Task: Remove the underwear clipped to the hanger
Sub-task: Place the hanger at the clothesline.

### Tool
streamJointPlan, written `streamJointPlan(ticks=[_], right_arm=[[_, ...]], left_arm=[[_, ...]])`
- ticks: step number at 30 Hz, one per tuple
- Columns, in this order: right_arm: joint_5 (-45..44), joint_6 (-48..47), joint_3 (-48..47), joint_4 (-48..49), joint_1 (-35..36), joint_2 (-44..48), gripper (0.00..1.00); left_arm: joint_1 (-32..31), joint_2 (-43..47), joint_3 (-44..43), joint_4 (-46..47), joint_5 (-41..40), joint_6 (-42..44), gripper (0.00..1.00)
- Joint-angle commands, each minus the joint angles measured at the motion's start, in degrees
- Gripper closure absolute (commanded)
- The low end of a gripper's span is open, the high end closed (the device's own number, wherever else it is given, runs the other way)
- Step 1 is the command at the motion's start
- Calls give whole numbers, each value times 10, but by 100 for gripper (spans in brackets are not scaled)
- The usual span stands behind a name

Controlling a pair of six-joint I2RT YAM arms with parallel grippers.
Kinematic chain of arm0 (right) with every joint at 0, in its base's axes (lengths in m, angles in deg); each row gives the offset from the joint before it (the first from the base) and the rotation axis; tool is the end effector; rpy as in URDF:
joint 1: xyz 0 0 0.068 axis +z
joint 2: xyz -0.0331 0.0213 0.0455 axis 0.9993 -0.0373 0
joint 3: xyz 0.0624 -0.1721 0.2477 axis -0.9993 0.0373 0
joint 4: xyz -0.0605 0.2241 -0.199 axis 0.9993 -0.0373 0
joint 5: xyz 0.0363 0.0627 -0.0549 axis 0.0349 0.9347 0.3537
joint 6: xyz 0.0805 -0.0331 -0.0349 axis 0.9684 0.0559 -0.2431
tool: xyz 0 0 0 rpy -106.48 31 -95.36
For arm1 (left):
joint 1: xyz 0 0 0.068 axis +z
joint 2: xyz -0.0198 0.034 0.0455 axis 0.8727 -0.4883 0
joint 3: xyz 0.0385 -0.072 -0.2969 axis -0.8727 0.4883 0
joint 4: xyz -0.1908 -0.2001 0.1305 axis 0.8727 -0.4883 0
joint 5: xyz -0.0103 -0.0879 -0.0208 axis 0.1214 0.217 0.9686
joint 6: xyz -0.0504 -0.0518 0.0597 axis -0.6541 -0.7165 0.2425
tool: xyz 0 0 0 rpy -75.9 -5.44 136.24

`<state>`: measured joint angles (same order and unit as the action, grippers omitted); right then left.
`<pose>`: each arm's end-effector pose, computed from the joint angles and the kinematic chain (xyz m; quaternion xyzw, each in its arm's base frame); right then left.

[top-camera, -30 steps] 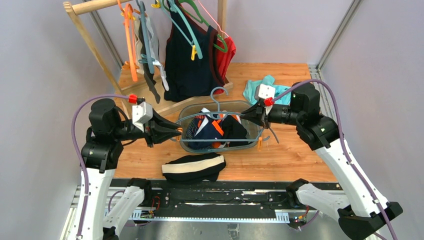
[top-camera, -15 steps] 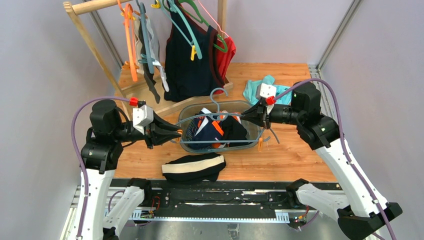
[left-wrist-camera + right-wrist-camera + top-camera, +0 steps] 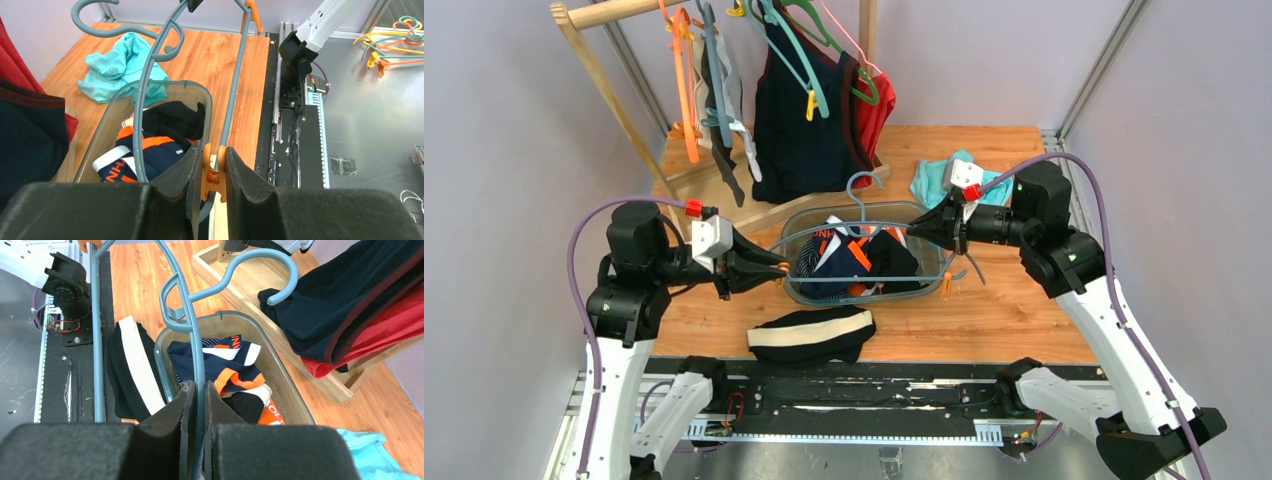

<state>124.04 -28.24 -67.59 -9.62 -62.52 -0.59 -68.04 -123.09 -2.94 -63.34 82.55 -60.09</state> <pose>0.1980 0.1645 0.4625 -0.5019 0.5618 0.3609 0.5498 0.1297 -0.0965 0.4468 0.4887 0.5606 -0.4012 0.5348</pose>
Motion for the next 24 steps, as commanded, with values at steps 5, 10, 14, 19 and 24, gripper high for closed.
streamJointPlan(ticks=[5,10,14,19,24], right_arm=[[30,39,7,40,-16,-1,99],[42,53,12,51,-23,-4,99],[49,58,15,54,-26,-5,99],[55,67,16,60,-31,-7,99],[56,69,25,70,-41,1,99]], left_arm=[[-1,6,-3,-35,16,59,100],[-1,3,-4,-36,30,79,100],[-1,4,-2,-40,33,90,100],[-1,5,-4,-66,34,122,100],[-1,10,-9,-124,12,187,92]])
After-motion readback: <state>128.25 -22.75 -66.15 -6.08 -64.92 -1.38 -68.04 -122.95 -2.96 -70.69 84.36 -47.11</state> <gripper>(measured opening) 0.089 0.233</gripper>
